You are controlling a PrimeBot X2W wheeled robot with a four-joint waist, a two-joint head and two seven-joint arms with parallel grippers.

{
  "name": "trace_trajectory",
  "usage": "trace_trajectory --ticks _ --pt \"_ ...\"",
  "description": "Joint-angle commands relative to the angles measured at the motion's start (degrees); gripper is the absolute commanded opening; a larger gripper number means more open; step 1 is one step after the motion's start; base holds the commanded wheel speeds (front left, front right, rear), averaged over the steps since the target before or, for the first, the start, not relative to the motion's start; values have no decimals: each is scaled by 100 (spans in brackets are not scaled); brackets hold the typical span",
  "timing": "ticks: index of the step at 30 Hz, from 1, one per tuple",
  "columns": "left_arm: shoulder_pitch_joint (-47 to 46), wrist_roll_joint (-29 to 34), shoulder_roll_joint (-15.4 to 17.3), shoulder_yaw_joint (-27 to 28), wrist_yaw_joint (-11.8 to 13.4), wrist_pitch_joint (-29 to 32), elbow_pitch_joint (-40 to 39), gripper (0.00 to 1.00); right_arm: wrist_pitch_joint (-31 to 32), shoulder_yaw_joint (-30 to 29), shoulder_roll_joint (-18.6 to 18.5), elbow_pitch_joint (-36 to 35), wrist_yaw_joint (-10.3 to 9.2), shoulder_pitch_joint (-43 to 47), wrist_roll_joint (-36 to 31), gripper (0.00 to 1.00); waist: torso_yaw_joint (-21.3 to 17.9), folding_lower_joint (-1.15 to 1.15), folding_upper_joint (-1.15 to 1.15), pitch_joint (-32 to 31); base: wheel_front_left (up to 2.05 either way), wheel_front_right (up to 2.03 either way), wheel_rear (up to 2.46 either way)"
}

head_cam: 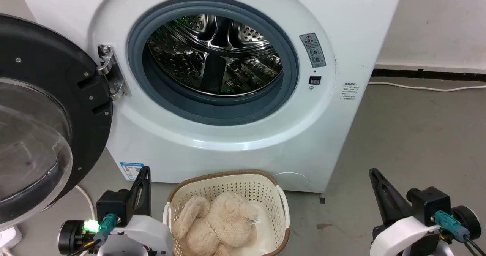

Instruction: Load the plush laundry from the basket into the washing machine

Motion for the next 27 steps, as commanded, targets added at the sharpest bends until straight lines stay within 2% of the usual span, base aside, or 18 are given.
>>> trace_trajectory --ticks 1,22,23,27 --pt "85 15 0 3 16 2 -25 0 8 -3 -1 -27 3 23 -43 0 0 0 0 0 0 0 0" --pt "85 15 0 3 16 2 -25 0 8 -3 -1 -27 3 23 -43 0 0 0 0 0 0 0 0" --pt "-1 -1 0 3 0 -2 2 100 -2 1 0 2 0 1 4 100 0 0 0 0 0 0 0" --pt "0 0 0 -11 5 -10 3 100 -11 -2 0 4 0 5 20 100 -1 0 0 2 0 0 0"
